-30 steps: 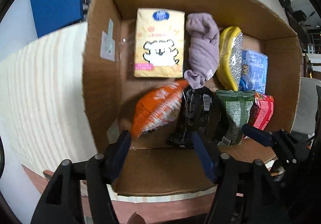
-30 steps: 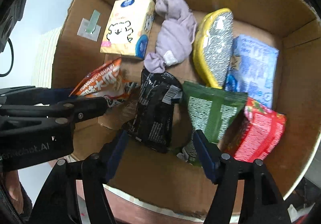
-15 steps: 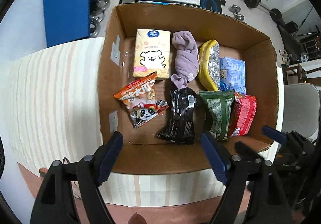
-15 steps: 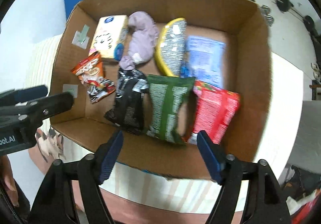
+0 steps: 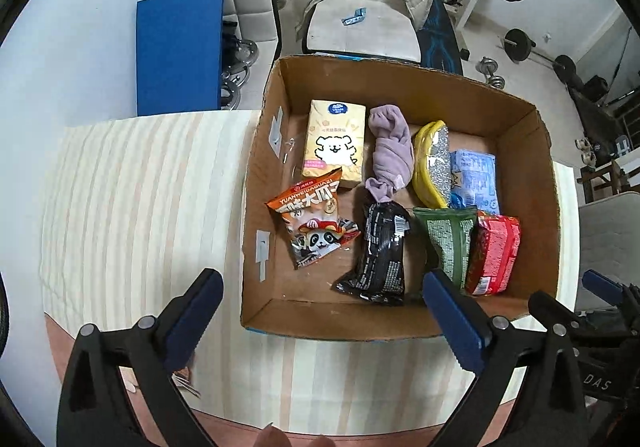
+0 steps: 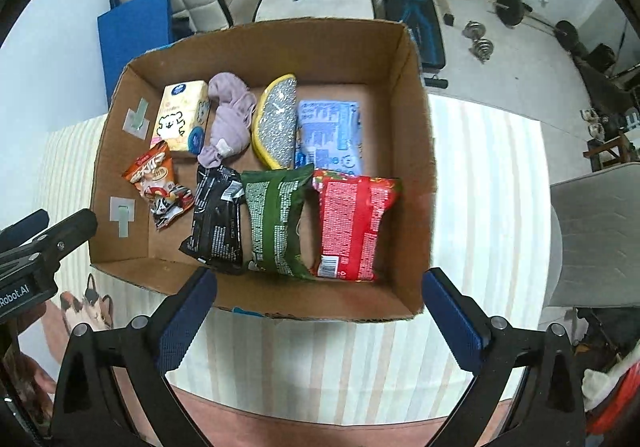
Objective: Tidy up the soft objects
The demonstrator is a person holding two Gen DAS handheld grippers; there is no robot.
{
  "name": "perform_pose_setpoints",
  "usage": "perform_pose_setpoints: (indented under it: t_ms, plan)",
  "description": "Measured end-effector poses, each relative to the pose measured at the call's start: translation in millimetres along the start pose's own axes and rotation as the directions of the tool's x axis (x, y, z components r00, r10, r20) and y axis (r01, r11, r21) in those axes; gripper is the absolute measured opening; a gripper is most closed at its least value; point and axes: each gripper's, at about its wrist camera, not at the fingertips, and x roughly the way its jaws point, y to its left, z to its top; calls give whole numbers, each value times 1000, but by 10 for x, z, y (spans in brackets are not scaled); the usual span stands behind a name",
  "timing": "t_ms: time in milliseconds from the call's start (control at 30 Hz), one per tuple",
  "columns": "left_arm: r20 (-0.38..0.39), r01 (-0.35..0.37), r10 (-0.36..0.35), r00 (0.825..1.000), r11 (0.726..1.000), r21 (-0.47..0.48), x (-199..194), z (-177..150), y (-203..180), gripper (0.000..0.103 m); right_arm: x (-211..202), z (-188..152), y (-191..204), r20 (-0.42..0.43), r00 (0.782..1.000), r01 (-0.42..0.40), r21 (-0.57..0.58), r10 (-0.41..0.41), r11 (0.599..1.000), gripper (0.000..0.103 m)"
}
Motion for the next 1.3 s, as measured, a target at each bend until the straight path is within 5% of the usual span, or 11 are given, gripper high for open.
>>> perform_pose_setpoints:
  t_ms: [467, 833, 1300]
  plan:
    - [133, -23, 18, 991, 999, 43, -762, -391, -154, 102, -680, -312, 17, 137, 991, -7, 13, 5, 1000, 103]
    - [257, -19, 9, 967, 999, 39, -1775, -1109, -192, 102, -1695, -1091, -78, 266, 962, -62, 1, 59, 998, 103]
    - [323, 53, -68, 944, 997, 57, -2709, -1710, -275, 102, -2811, -1928, -84, 391, 916, -88, -23, 90, 996, 103]
